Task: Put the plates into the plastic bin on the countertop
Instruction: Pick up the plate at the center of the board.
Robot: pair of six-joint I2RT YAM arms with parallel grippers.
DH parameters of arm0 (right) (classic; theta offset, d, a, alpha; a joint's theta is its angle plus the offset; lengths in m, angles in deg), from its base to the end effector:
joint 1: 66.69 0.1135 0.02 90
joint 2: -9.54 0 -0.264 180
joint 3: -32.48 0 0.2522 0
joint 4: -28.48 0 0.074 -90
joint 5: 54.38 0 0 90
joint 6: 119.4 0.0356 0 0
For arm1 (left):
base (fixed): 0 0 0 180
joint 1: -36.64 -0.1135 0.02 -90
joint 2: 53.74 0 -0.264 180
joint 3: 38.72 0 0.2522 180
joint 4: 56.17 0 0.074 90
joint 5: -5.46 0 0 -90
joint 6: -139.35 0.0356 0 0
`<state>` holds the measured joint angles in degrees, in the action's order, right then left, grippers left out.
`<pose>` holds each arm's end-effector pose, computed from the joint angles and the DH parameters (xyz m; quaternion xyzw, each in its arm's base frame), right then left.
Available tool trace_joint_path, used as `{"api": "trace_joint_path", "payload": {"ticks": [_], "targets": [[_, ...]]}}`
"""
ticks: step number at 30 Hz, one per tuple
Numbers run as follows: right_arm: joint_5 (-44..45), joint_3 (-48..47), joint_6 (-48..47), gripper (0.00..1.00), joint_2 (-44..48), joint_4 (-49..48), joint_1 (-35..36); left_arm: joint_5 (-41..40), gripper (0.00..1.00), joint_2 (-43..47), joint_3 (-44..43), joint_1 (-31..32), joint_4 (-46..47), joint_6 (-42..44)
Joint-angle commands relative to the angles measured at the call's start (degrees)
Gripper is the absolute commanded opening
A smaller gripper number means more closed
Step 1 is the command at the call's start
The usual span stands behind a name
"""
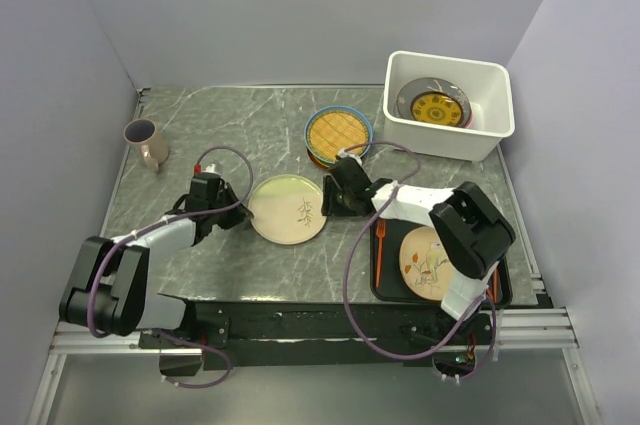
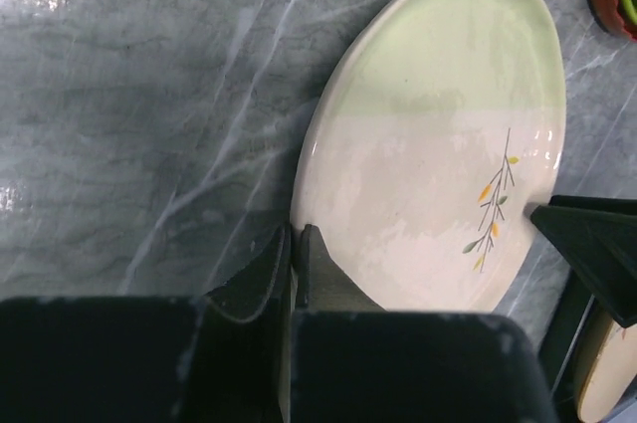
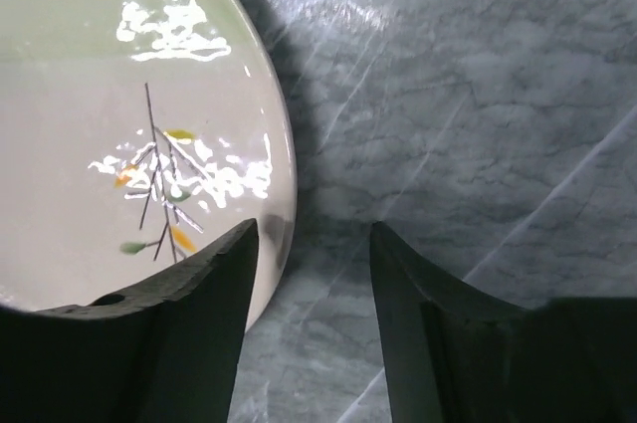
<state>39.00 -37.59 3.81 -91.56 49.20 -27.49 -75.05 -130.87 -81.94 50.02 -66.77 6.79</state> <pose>0.2762 0.2226 0.1565 -0.0397 0.9436 0.1710 0.2807 0.2402 -0.0632 0.1537 -0.2006 0.8975 -0.2481 0.3045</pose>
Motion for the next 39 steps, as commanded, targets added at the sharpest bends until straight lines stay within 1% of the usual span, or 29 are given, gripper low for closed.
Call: {"api": "trace_joint_path", "payload": {"ticks": [1, 8, 13, 17, 18, 19, 23, 26, 29, 30, 32, 33, 34, 36, 37, 39], "targets": [[-10.92, 6.38, 3.08, 0.58, 1.52, -1.94, -1.41, 1.84, 0.01, 4.35, -0.34, -0.38, 0.89, -1.91], [-23.48, 11.57, 8.18, 0.59, 1.69, -11.86, -0.88, 3.51, 0.01, 5.14, 0.62, -0.47, 1.06, -3.48], [-28.77, 19.04, 15.21, 0.59, 2.57, -18.82, -0.70, 3.95, 0.01, 5.05, 1.06, -0.38, 1.94, -4.10], [-31.50, 25.80, 20.74, 0.59, 4.33, -28.12, -0.62, 3.78, 0.01, 5.23, 1.06, -0.47, 1.85, -4.45], [-32.63, 28.69, 23.62, 0.59, 4.68, -30.41, -0.62, 3.86, 0.01, 5.23, 1.15, -0.38, 1.94, -4.46], [-33.17, 29.93, 24.87, 0.59, 5.47, -34.52, -0.70, 3.95, 0.01, 5.23, 1.33, -0.38, 2.20, -4.80], [-32.39, 34.60, 29.71, 0.59, 6.97, -41.75, -0.62, 5.26, 0.01, 5.49, 2.20, -0.47, 3.52, -5.68], [-29.84, 36.80, 32.79, 0.59, 7.50, -47.38, -0.18, 6.85, 0.01, 5.75, 2.56, -0.47, 4.31, -6.39], [-27.90, 38.03, 36.13, 0.59, 6.10, -54.22, 0.61, 8.60, 0.01, 6.63, 3.87, -0.47, 5.28, -7.70], [-27.72, 38.73, 38.57, 0.59, 5.31, -56.60, 0.70, 8.87, 0.01, 6.98, 4.22, -0.47, 5.89, -8.14], [-27.72, 38.83, 41.13, 0.59, 1.97, -63.45, 1.23, 10.10, 0.01, 8.47, 5.37, -0.47, 6.42, -9.37], [-27.81, 38.82, 43.67, 0.59, 0.57, -65.74, 1.58, 10.19, 0.01, 9.09, 5.72, -0.47, 6.60, -9.64], [-27.98, 38.91, 45.26, 0.59, -2.41, -70.89, 1.75, 10.36, 0.01, 9.62, 6.16, -0.38, 6.68, -10.34], [-27.90, 39.44, 50.08, 0.59, -5.85, -76.98, 2.63, 11.07, 0.01, 10.94, 6.34, -0.47, 6.34, -10.69], [-27.55, 39.79, 51.59, 0.59, -9.26, -83.19, 2.90, 11.42, 0.01, 11.90, 6.60, -0.47, 6.33, -11.13], [-25.80, 41.10, 55.88, 0.59, -12.44, -88.67, 3.60, 11.94, 0.01, 12.61, 7.04, -0.38, 5.90, -11.40]]}}
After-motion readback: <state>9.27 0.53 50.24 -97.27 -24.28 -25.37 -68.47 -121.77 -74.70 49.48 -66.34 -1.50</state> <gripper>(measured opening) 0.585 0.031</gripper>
